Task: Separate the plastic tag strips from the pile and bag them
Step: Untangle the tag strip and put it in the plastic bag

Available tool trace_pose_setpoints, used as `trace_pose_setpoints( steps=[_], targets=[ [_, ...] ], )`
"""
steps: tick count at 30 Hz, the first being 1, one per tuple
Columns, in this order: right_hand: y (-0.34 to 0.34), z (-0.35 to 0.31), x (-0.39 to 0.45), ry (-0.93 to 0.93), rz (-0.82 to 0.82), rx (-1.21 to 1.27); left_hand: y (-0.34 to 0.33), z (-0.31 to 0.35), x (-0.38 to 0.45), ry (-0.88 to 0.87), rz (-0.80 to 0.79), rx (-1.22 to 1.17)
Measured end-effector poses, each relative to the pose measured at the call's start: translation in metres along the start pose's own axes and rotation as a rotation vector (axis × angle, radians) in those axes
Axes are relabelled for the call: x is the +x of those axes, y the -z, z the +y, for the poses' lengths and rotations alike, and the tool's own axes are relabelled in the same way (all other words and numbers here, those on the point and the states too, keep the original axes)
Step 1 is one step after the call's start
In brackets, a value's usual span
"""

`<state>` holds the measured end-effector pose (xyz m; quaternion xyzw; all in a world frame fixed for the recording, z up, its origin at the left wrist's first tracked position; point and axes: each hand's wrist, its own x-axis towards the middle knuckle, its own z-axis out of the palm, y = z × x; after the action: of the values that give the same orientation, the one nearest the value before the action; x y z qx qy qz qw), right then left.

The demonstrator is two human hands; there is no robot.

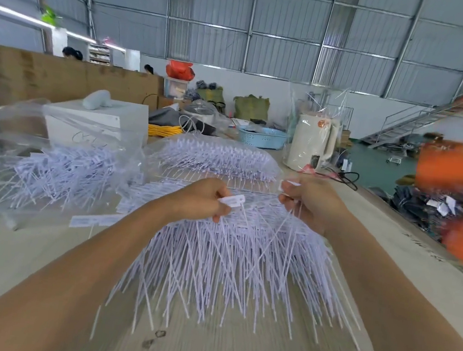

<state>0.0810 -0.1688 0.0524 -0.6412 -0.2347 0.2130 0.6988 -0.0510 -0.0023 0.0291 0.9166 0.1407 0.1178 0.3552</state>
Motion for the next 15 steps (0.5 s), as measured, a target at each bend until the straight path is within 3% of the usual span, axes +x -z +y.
trace_pose_setpoints(
  steps=[6, 15],
  targets=[
    [-0.033, 0.008, -0.010, -0.023, -0.247, -0.248, -0.005, 0.003, 0.003, -0.128, 0.037, 0.042],
    [-0.053, 0.026, -0.012, 0.219, -0.251, -0.311, -0.007, 0.003, 0.006, -0.160, 0.023, 0.106]
  ],
)
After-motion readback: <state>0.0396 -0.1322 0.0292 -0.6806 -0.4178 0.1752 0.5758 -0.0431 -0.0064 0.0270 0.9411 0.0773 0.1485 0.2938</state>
